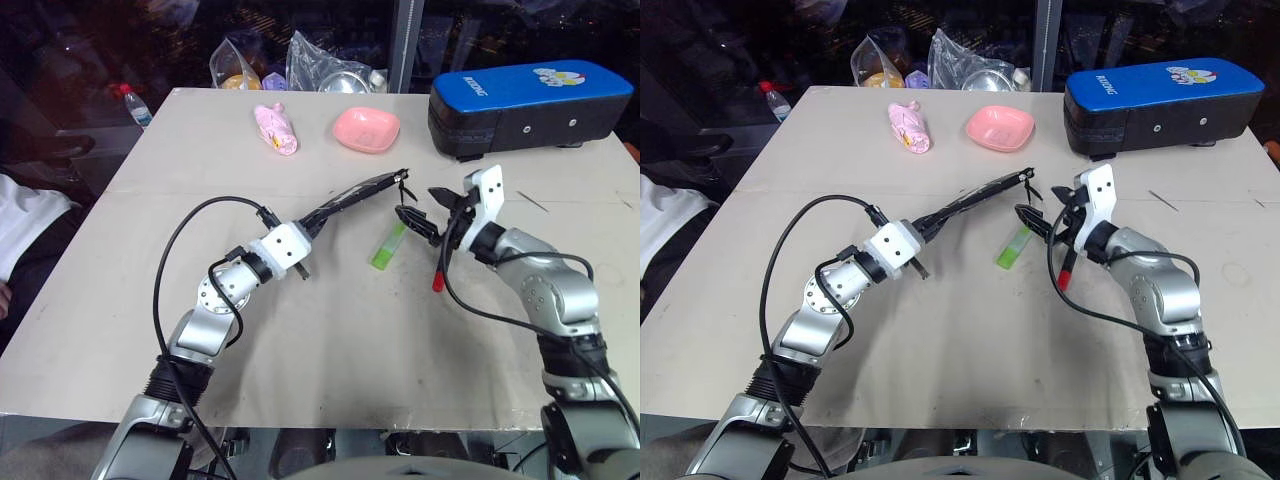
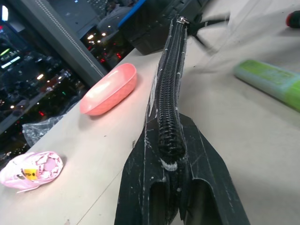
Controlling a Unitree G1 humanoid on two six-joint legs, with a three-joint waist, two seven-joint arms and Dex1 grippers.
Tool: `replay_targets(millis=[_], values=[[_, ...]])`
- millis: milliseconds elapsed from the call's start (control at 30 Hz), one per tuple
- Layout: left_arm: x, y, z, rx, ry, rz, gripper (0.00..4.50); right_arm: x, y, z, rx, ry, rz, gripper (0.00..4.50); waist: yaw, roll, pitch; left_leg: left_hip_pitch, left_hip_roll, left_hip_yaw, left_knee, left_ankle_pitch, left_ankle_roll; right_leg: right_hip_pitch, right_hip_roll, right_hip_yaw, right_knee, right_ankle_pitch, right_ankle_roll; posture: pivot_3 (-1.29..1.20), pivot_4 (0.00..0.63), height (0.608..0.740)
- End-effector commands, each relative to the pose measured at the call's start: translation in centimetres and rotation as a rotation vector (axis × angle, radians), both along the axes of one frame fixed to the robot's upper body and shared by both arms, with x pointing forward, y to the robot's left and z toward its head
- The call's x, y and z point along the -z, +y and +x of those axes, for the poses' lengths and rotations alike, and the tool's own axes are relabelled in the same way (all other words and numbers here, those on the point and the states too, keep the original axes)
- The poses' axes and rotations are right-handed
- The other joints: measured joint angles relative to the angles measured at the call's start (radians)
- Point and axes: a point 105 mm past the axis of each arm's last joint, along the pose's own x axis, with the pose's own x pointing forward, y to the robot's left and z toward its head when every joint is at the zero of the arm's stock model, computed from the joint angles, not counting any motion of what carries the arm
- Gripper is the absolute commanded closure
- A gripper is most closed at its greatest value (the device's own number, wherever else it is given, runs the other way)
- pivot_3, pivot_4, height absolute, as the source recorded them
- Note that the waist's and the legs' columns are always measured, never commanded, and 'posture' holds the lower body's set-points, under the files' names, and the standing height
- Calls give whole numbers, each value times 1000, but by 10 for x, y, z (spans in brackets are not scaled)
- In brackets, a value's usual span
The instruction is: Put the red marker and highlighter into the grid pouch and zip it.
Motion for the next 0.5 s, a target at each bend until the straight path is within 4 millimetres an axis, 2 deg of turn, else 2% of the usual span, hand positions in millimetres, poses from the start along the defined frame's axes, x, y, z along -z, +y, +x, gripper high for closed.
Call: replay_targets(millis=[33, 200, 333, 467, 500], values=[[-11, -6, -7, 33, -48, -7, 4484, -2, 2, 10, 6, 18, -31, 0, -2, 0, 0, 0, 0, 0, 0, 0, 0, 0, 0, 0, 0, 0, 0, 0, 150, 740], [-8, -11, -10, 58, -58, 27, 4484, 1, 6, 18, 5, 36, -66, 0, -4, 0, 0, -1, 0, 0, 0, 0, 0, -2, 0, 0, 0, 0, 0, 0, 150, 740], [-3, -15, -16, 88, -54, 51, 4484, 3, 12, 24, 7, 49, -87, 0, -8, 0, 0, -13, 0, 0, 2, 0, 0, -13, 0, 0, 4, 0, 0, 0, 150, 740], [-1, -18, -19, 101, -47, 52, 4484, 6, 17, 31, 12, 56, -93, 0, -13, 0, 0, -14, 0, 0, 2, 0, 0, -15, 0, 0, 4, 0, 0, 0, 150, 740], [0, -18, -19, 102, -45, 52, 4499, 7, 17, 32, 12, 58, -98, 243, -15, 1, 0, -14, 0, 0, 2, 0, 0, -15, 0, 0, 4, 0, 0, 0, 150, 740]])
